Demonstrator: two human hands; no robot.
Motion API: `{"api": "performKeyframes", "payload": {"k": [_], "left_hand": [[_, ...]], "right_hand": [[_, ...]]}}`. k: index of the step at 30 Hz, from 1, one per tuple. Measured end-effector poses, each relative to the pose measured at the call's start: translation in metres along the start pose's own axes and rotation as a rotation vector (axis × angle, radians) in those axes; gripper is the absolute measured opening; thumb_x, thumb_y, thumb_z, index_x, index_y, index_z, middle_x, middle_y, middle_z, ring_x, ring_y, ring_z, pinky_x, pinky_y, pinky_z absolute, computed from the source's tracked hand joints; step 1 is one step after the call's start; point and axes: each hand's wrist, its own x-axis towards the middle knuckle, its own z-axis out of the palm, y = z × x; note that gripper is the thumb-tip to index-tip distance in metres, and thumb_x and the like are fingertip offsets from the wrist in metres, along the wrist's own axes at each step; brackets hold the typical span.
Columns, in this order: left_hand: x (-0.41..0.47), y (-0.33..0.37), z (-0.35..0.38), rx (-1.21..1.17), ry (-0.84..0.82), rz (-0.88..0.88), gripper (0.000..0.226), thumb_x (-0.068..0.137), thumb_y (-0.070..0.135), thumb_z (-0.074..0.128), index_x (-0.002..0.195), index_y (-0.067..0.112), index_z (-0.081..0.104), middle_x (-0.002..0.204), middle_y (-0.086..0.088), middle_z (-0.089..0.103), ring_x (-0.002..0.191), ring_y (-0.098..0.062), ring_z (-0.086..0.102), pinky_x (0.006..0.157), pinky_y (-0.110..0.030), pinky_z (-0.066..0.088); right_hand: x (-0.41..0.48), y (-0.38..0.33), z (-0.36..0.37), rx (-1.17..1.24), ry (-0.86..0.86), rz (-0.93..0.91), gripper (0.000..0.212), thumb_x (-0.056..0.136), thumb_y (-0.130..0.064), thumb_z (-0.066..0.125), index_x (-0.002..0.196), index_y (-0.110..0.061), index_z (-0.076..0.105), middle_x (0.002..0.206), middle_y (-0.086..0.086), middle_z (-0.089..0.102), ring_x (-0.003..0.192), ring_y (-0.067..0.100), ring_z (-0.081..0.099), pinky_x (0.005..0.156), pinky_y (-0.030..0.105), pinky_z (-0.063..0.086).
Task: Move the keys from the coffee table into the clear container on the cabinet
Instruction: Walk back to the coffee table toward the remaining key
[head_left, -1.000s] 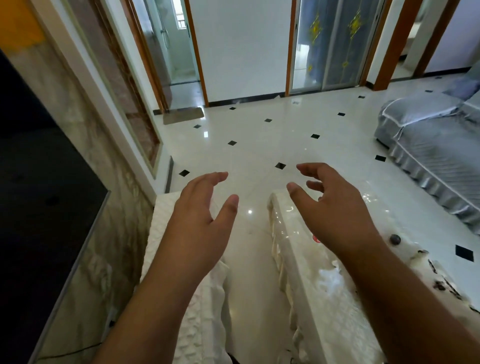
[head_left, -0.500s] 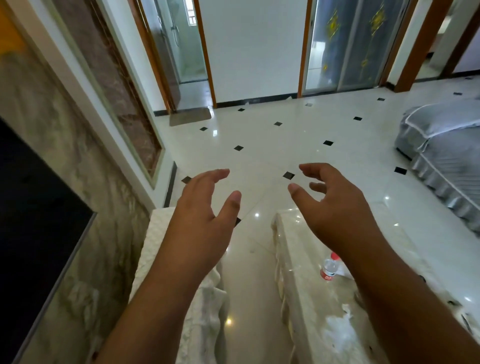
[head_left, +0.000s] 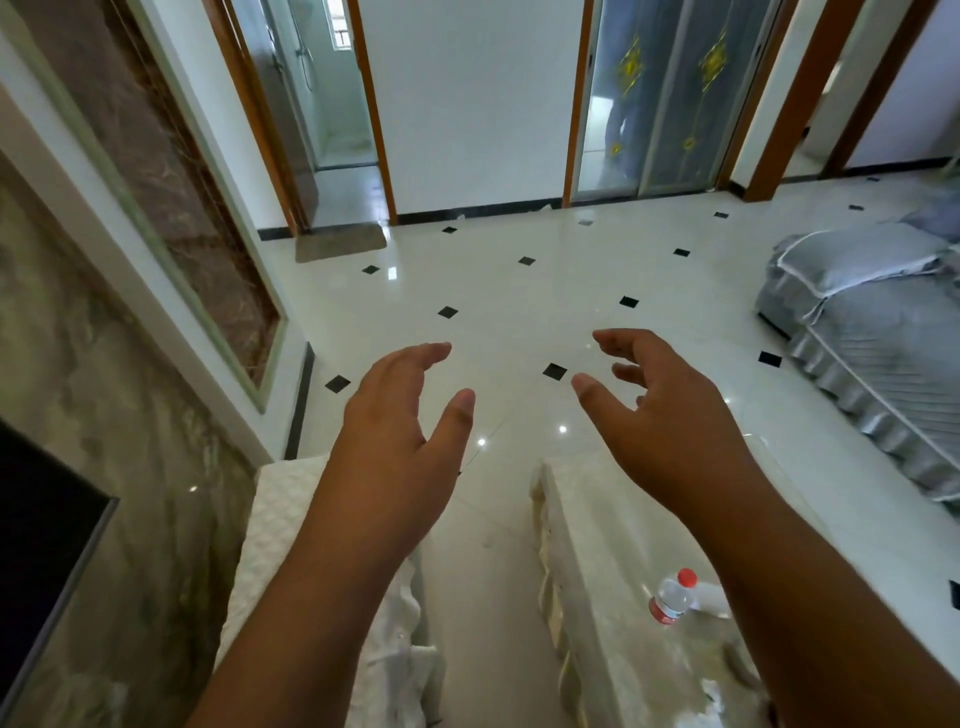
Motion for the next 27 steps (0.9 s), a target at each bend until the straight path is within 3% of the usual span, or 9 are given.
{"api": "performKeyframes", "payload": {"k": [10, 21, 27], "left_hand": [[0.11, -0.078, -0.023, 0.017, -0.063, -0.037, 0.047, 0.091, 0.053, 0.049, 0.136, 0.047, 0.038, 0.142, 0.016, 0.038, 0.129, -0.009, 0.039, 0.1, -0.046, 0.043], [0.215, -0.123, -0.01, -0.004, -0.083, -0.037, 0.049, 0.09, 0.052, 0.05, 0.137, 0.049, 0.036, 0.139, 0.019, 0.039, 0.123, -0.002, 0.041, 0.091, -0.028, 0.04], [0.306, -0.122, 0.02, 0.088, -0.092, 0.012, 0.05, 0.089, 0.054, 0.05, 0.137, 0.05, 0.034, 0.138, 0.022, 0.035, 0.128, -0.004, 0.036, 0.098, -0.034, 0.04]], "right_hand": [[0.087, -0.032, 0.082, -0.059, -0.032, 0.025, 0.055, 0.091, -0.05, 0.059, 0.142, -0.036, 0.042, 0.142, -0.012, 0.051, 0.122, 0.006, 0.051, 0.097, 0.031, 0.043], [0.196, -0.03, 0.13, -0.006, -0.015, 0.046, 0.055, 0.09, -0.053, 0.058, 0.14, -0.039, 0.043, 0.141, -0.016, 0.05, 0.125, 0.004, 0.05, 0.097, 0.03, 0.042], [0.29, -0.003, 0.138, 0.074, -0.005, 0.08, 0.055, 0.091, -0.051, 0.059, 0.141, -0.037, 0.043, 0.143, -0.015, 0.05, 0.126, 0.006, 0.05, 0.1, 0.035, 0.045]]}}
